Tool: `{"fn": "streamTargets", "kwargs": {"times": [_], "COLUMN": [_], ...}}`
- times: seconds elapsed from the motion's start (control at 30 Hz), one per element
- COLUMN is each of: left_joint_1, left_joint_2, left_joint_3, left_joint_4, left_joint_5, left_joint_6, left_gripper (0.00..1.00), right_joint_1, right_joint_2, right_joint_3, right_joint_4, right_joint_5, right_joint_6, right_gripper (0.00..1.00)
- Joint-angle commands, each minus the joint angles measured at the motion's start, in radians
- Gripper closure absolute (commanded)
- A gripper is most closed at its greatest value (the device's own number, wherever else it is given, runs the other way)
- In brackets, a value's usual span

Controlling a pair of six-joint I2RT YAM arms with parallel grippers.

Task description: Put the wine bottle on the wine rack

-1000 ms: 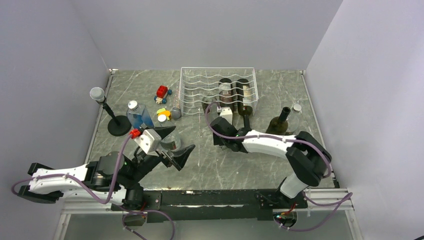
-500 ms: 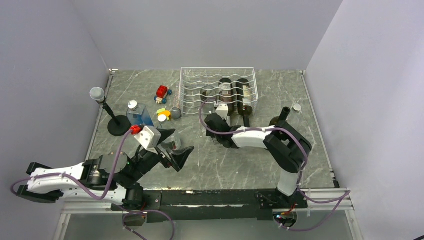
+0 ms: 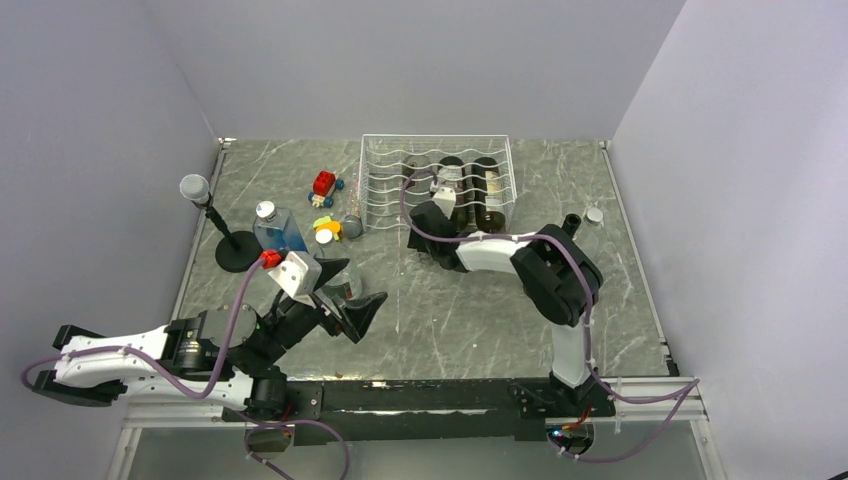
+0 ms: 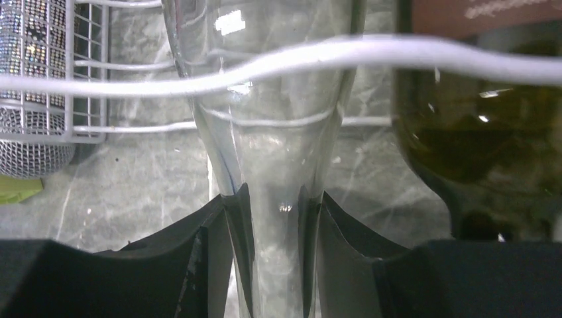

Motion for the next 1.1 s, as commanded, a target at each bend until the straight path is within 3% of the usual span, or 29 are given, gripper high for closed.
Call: {"fn": "streamTargets", "kwargs": {"times": [0.0, 0.1, 0.33, 0.47, 0.7, 0.9, 1.07], "left_joint_1": [-0.004, -0.003, -0.004, -0.003, -0.004, -0.003, -0.004], "left_joint_2": [-0.006, -0.006, -0.005, -0.004, -0.007, -0.025, -0.051], "left_joint_3": [0.026, 0.025, 0.030, 0.038, 0.048, 0.048, 0.048], "left_joint_4": [0.005, 0.004, 0.004, -0.004, -0.017, -0.011, -0.009], "left_joint_5": [-0.023, -0.029, -0.038, -0.055, -0.106, -0.136, -0.183], "left_joint_6": [-0.013, -0.013, -0.007, -0.010, -0.004, 0.019, 0.033], "left_gripper": [0.01, 0.01, 0.01, 0.01, 0.01, 0.01, 0.01], "right_joint_1": [-0.037, -0.050, -0.056, -0.054, -0.040, -0.027, -0.024], "right_joint_2": [0.015, 0.041, 0.070, 0.025, -0.092, -0.284, -0.414], "right_joint_3": [0.144, 0.178, 0.232, 0.196, 0.309, 0.253, 0.217], "right_joint_4": [0.094, 0.048, -0.076, -0.070, -0.385, -0.401, -0.324], "right_joint_5": [0.019, -0.015, -0.019, -0.019, -0.034, -0.086, -0.242], "right_joint_6": [0.029, 0.052, 0.091, 0.092, 0.052, -0.063, -0.193], "right_gripper": [1.00, 0.99, 0.36, 0.16, 0.00, 0.00, 0.00]}}
